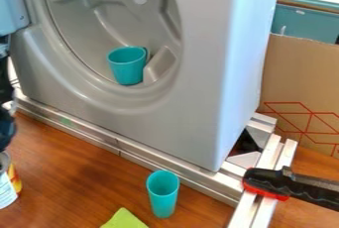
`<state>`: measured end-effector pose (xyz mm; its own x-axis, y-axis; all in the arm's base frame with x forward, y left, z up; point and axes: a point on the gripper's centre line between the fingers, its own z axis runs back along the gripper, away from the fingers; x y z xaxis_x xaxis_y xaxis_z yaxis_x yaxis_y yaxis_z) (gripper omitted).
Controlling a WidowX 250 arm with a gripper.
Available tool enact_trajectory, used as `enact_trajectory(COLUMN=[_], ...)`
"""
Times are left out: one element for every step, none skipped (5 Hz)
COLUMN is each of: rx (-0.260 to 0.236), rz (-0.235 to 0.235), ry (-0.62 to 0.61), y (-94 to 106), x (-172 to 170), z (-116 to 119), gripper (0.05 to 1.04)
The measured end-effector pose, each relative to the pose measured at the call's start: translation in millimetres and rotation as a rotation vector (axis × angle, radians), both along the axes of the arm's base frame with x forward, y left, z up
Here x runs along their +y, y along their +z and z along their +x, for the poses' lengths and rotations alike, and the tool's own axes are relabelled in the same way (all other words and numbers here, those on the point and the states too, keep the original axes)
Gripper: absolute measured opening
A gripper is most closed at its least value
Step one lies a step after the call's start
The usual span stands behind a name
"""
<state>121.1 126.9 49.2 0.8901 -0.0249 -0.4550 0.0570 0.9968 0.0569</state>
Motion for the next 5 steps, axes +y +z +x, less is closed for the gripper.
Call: enact_trajectory(rx=[0.076, 0.071, 0.022, -0.043, -0.109], rz=[0.027, 0.004, -0.081, -0.128, -0.175], ry=[0.027, 0.002, -0.095, -0.091, -0.098], y=[-14.2, -24.4, -36.1, -34.0, -27.6], x=[6.7, 14.3, 18.0, 21.6, 17.2], z=[-26.6, -29.8, -11.7, 5.8, 19.4], gripper=[1.000, 1.000, 1.000, 1.000, 1.000])
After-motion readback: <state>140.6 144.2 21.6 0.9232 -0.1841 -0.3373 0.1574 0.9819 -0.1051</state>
